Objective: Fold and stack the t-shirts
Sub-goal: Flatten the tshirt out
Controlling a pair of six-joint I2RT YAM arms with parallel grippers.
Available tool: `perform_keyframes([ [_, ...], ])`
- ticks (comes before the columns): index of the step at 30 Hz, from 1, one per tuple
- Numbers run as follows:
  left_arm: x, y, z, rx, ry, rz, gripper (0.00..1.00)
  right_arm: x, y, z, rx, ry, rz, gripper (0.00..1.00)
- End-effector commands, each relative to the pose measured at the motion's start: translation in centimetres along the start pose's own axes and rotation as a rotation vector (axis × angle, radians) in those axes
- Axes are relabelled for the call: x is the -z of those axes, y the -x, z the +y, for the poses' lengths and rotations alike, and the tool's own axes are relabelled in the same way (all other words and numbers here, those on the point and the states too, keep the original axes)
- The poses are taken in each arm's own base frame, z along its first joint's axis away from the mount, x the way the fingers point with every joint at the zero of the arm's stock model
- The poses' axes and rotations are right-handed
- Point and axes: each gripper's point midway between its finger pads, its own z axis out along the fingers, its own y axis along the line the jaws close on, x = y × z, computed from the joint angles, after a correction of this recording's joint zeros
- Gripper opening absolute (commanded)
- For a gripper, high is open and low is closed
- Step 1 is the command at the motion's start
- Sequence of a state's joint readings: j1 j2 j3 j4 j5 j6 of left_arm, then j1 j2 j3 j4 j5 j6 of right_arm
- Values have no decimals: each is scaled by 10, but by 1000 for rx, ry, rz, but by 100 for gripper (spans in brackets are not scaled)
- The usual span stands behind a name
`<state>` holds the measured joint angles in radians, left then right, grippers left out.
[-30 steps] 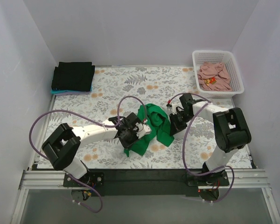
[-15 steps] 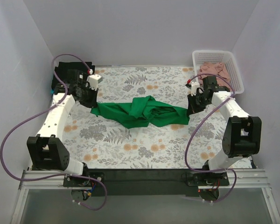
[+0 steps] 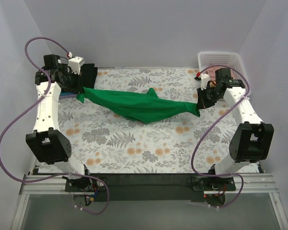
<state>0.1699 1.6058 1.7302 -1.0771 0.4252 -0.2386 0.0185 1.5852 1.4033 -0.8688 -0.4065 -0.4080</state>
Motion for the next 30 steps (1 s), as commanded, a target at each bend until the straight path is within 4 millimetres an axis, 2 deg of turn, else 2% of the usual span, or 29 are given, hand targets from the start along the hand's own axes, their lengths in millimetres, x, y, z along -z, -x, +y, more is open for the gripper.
perform_keyframes([
  [1,-21,-25,3,43,-35,92,0,-12,-33,13,-50,93,102,1],
  [4,-29,-27,3,70,-59,99,0,-12,-39,27,-23,161,98,1],
  [6,-28,-17,3,69,-65,77,0,-4,-43,55,30,259,106,1],
  [7,-31,-15,5,81,-71,78,0,0,-45,84,127,325,116,1],
  [9,-32,-5,6,83,-83,66,0,13,-59,131,275,428,133,1],
  [10,-33,-2,6,86,-88,60,0,13,-71,169,382,515,161,1],
  [11,-34,0,7,95,-91,57,0,14,-90,191,417,588,190,1],
  [12,-37,0,5,102,-105,61,0,23,-97,216,457,671,165,1],
  [13,-41,0,6,109,-112,70,0,27,-113,243,526,753,197,1],
  [14,-43,-2,6,114,-117,79,0,27,-128,251,525,803,223,1],
  [15,-45,-5,7,115,-120,90,0,27,-131,255,531,828,222,2],
  [16,-49,-11,9,119,-111,110,0,23,-136,255,532,822,252,16],
  [17,-50,-14,10,115,-107,118,0,22,-124,256,564,805,235,39],
  [18,-51,-16,11,113,-107,124,0,14,-119,247,574,749,267,49],
  [19,-51,-18,11,111,-102,131,0,13,-101,240,565,716,232,57],
  [20,-53,-24,10,115,-104,143,0,12,-84,234,552,700,192,69],
  [21,-54,-25,10,114,-102,144,0,18,-48,233,558,694,91,84],
  [22,-54,-27,10,117,-103,147,0,6,-24,210,464,651,58,85],
  [25,-57,-32,8,127,-113,159,0,-25,38,164,289,501,0,77],
  [27,-58,-34,7,131,-118,164,0,-53,51,138,235,393,23,72],
  [28,-58,-34,6,132,-120,164,0,-60,68,130,209,340,-12,71],
  [30,-59,-36,6,134,-122,169,0,-84,74,105,183,231,8,70],
])
